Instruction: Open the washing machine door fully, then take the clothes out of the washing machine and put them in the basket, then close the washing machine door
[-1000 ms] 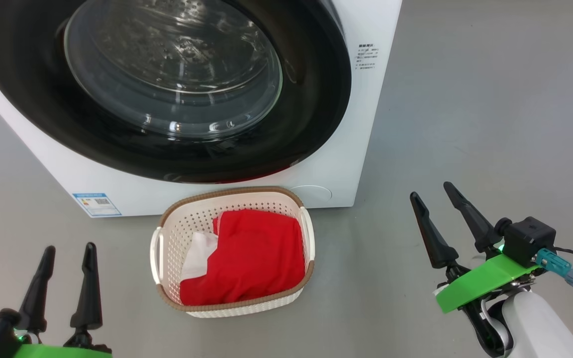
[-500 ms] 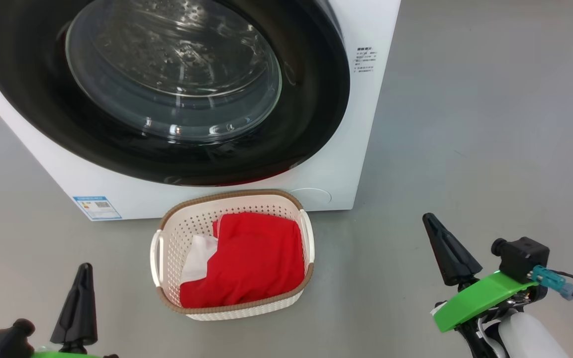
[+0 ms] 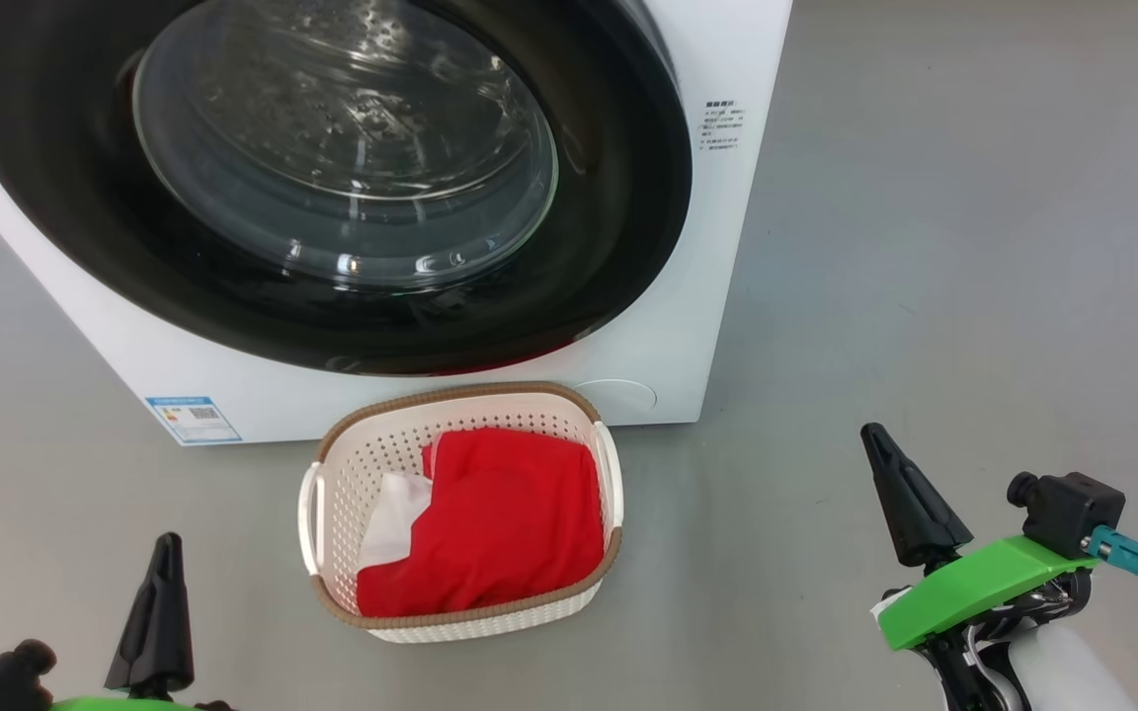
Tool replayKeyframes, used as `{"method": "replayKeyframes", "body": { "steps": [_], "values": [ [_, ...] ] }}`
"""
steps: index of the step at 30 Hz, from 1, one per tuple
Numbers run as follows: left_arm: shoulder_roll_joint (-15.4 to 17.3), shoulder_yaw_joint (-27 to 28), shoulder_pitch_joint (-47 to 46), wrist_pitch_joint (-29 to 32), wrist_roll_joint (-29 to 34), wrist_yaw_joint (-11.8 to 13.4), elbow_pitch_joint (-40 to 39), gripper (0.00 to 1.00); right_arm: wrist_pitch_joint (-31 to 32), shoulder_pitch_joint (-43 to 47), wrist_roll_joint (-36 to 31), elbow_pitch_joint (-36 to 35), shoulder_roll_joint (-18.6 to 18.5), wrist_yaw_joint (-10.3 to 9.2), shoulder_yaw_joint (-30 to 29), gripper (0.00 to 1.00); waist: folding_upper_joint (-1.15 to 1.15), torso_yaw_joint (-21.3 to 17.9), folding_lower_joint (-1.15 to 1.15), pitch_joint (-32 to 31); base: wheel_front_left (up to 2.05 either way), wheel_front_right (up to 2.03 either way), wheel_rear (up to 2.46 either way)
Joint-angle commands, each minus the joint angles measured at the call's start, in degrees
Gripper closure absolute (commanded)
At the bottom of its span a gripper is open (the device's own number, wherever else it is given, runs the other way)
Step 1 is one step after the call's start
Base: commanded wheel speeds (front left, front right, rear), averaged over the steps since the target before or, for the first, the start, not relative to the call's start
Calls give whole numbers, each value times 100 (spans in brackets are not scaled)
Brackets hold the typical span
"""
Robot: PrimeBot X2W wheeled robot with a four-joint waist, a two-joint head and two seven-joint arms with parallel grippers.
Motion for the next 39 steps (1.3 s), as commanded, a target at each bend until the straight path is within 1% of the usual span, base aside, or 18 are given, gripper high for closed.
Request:
{"method": "replayKeyframes", "body": {
  "steps": [1, 21, 25, 26, 39],
  "values": [
    [91, 114, -180, 37, -143, -16, -96, 100, 44, -74, 144, -162, 1, -3, -71, 100, 0, -1, -1, -6, 0, 0, 0],
    [-11, 244, -261, 361, -1217, -29, 40, 100, 355, 79, 1281, -216, 112, -5, -335, 100, 0, -19, -1, -102, 0, 0, 0],
    [-37, 277, -282, 443, -1485, -33, 74, 100, 435, 117, 1562, -229, 142, -6, -404, 100, 0, -24, -1, -126, 0, 0, 0],
    [-58, 304, -298, 508, -1699, -35, 101, 100, 499, 147, 1787, -240, 167, -7, -460, 100, 0, -28, -1, -145, 0, 0, 0],
    [-122, 386, -347, 706, -2341, -43, 183, 100, 697, 238, 2459, -272, 243, -8, -632, 100, 0, -39, -1, -203, 0, 0, 0]
  ]
}}
